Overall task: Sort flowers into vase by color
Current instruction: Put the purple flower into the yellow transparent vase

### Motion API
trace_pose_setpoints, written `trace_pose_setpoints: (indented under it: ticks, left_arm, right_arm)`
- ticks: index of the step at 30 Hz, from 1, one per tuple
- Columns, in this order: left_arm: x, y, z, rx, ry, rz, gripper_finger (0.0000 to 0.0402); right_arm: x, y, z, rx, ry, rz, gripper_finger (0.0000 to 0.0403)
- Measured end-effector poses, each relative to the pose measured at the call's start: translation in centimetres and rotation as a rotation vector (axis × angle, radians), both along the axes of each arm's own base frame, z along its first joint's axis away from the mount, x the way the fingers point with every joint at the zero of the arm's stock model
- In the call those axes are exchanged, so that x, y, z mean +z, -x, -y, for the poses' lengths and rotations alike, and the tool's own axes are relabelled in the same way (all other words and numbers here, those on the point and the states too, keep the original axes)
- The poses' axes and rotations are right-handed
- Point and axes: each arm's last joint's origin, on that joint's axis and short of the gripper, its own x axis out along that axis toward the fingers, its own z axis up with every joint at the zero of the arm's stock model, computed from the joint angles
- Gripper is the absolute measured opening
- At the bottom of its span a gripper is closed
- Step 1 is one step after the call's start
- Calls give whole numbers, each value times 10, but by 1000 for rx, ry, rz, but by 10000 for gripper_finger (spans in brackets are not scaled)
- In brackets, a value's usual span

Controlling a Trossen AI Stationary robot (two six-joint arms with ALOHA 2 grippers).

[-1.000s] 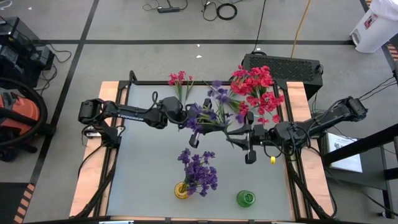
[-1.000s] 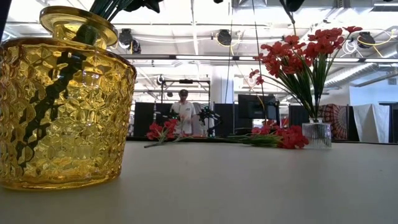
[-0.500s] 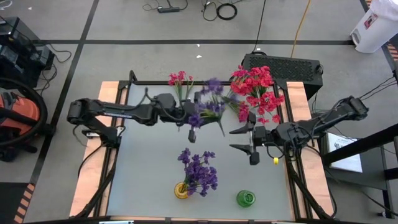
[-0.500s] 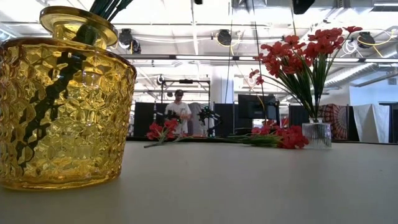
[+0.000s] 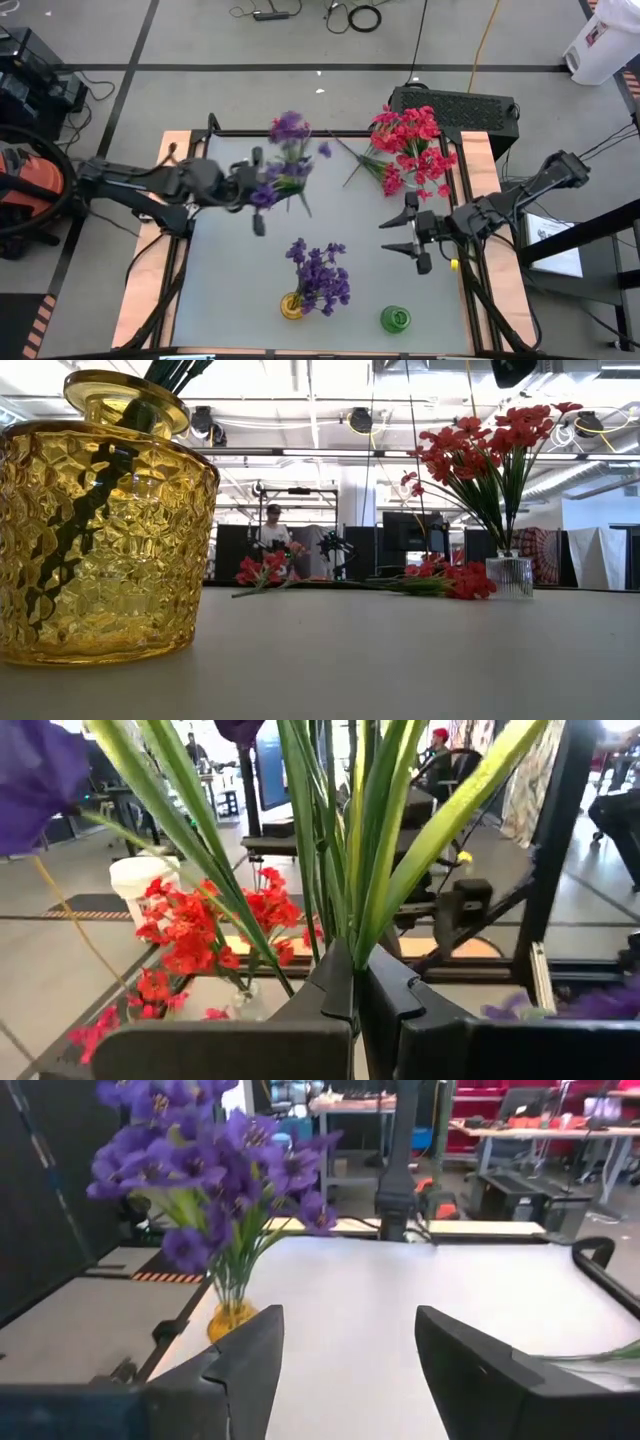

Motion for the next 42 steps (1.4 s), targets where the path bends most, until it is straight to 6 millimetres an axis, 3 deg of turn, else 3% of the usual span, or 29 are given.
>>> trace_pose_setpoints:
  ticks: [5, 11, 27, 33, 42]
  left_arm:
    - [1, 25, 31, -27, -17, -52, 2]
    - [-7, 42, 65, -54, 20, -112, 2]
    - [-64, 82, 117, 168, 185, -109, 1]
    - [-89, 82, 133, 182, 215, -96, 1]
    - [-112, 63, 162, 168, 229, -80, 1]
  right_arm:
    - [-3, 2, -3, 16, -8, -33, 219]
    - [-7, 4, -7, 32, -11, -71, 219]
    - [-16, 8, -7, 23, -20, -169, 219]
    - [-16, 8, -7, 23, -20, -169, 219]
    - [-18, 8, -7, 22, -10, -187, 219]
